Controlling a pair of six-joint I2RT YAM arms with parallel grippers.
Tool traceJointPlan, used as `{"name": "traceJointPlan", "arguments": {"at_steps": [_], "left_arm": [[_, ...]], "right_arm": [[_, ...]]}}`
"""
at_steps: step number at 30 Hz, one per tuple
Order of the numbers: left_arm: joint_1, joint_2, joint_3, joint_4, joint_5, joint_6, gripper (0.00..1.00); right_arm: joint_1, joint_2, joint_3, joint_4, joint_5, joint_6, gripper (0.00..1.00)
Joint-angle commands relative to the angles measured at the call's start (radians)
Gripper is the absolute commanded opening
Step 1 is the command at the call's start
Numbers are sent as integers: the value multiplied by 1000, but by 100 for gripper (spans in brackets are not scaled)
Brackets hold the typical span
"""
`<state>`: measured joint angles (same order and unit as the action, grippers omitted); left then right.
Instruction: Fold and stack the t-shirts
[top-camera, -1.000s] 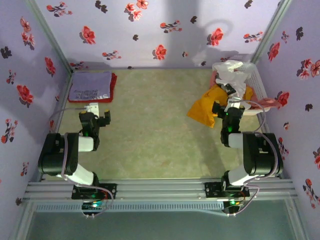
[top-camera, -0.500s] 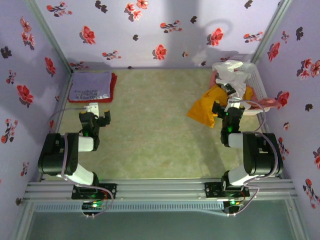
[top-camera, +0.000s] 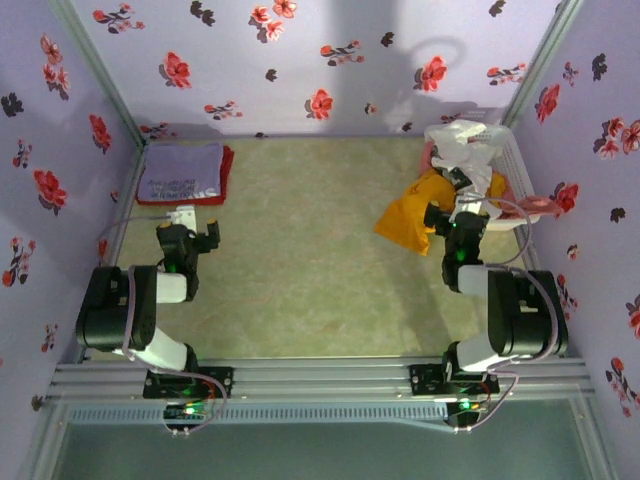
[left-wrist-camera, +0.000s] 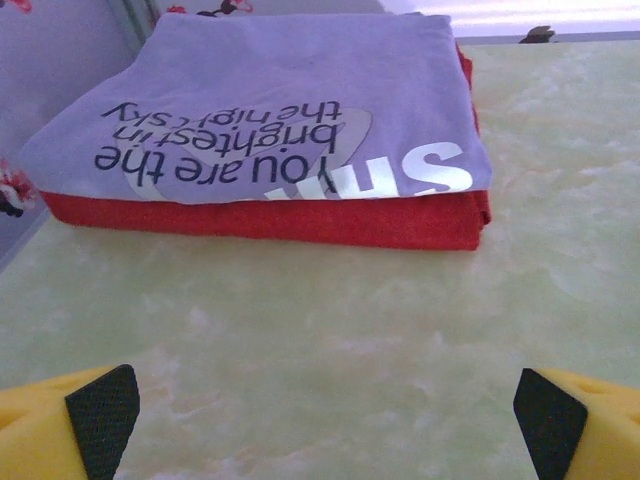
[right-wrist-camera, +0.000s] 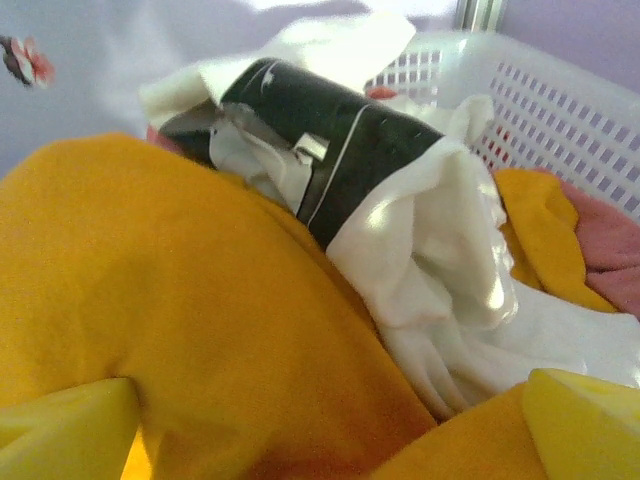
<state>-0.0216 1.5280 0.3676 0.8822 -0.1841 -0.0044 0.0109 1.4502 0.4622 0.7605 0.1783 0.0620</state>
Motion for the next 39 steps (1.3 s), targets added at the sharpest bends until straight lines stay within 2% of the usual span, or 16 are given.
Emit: {"name": "traceJointPlan", "arguments": {"at_steps": [1, 6, 10, 13, 15, 17, 19, 22, 25, 28, 32, 36, 39], "left_arm": [[-1, -89, 20, -65, -70, -20, 99], [-17, -287, 45, -245, -112, -19, 99], [-57, -423, 179, -548, -128, -20, 99], [-130, -457, 385, -847, -160, -94, 100], [-192, -433, 518, -977, -138, -185, 99], [-298, -382, 617, -1058, -135, -228, 100], [-419, -318, 663, -1061, -137, -253, 99], [-578, -200, 689, -967, -109, -277, 100], [-703, -59, 759, -911, -78, -314, 100], [-789, 79, 847, -883, -32, -366, 99], [-857, 220, 1002, -957, 21, -404, 99], [-869, 284, 1081, -1019, 51, -467, 99], [-868, 308, 1102, -1040, 71, -502, 99]], "right_arm": [[-3, -88, 82, -356, -3, 46, 99], [0, -160, 90, -450, -11, 44, 99], [26, -222, 190, -698, 1, 75, 99], [25, -233, 371, -1008, -15, 165, 99], [26, -212, 486, -1160, -25, 206, 99], [23, -164, 598, -1277, -66, 217, 99], [19, -89, 730, -1408, -110, 222, 99], [-1, 31, 881, -1531, -207, 219, 99], [-11, 149, 1013, -1631, -270, 185, 94], [-15, 263, 1130, -1719, -322, 159, 86], [-16, 367, 1219, -1761, -345, 150, 75], [-16, 419, 1262, -1784, -325, 145, 62], [-16, 426, 1260, -1777, -307, 143, 46]]}}
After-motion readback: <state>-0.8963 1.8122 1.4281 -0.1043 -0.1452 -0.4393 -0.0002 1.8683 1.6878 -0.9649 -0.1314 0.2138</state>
